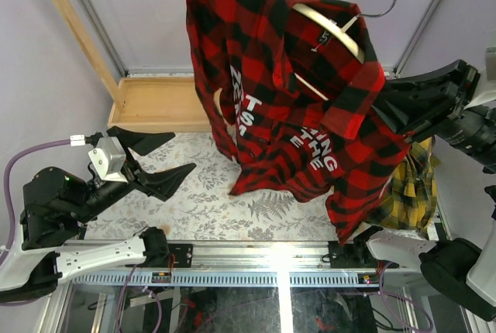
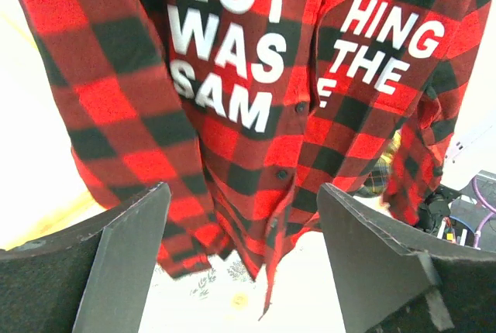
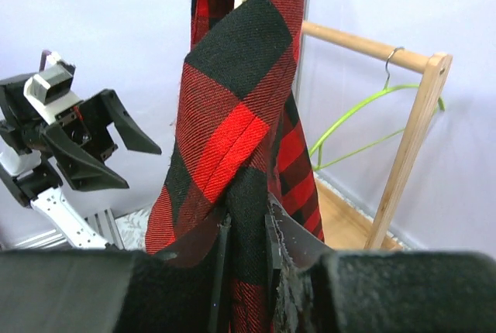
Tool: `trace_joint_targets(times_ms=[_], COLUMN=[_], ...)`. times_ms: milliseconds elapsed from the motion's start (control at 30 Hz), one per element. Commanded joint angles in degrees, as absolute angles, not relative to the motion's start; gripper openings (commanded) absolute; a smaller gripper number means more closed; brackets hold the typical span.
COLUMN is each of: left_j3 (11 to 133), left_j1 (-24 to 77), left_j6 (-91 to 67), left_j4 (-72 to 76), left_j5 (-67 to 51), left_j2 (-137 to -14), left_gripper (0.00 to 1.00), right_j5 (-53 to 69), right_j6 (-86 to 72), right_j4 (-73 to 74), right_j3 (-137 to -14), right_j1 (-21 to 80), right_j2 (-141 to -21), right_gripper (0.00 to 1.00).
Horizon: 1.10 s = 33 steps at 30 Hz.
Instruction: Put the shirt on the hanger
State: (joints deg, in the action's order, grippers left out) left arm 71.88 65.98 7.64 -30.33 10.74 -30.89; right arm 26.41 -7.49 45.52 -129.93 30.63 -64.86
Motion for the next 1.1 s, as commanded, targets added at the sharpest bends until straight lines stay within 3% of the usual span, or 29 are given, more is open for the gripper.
trace_joint_targets(times_ms=[0,433,900,1067], left_j3=[72.1,61.8,59.6,59.2], left_j1=[66.2,66.3,66.3,66.2], left_j6=[5.6,-2.7,-7.7,-9.5], left_j4=[-27.5,-21.3,-24.6,-27.4], left_j5=[14.6,17.8,28.8,30.4], left_j2=[-32.1,-28.7,-23.7,-22.9], left_gripper=[0.77,0.84,0.89,0.9], right_j5=[25.3,23.3,30.3,25.7], right_j6=[-8.9,-11.2,-16.2,-15.3], right_j4=[42.8,39.4,35.2,32.9], right_j3=[-132.6,-104.1,-90.4,-89.9], right_j1=[30.5,30.5,31.0,37.7], right_j2=[-67.1,-57.3,-58.0,-60.0], right_gripper=[0.0,0.0,0.0,0.0])
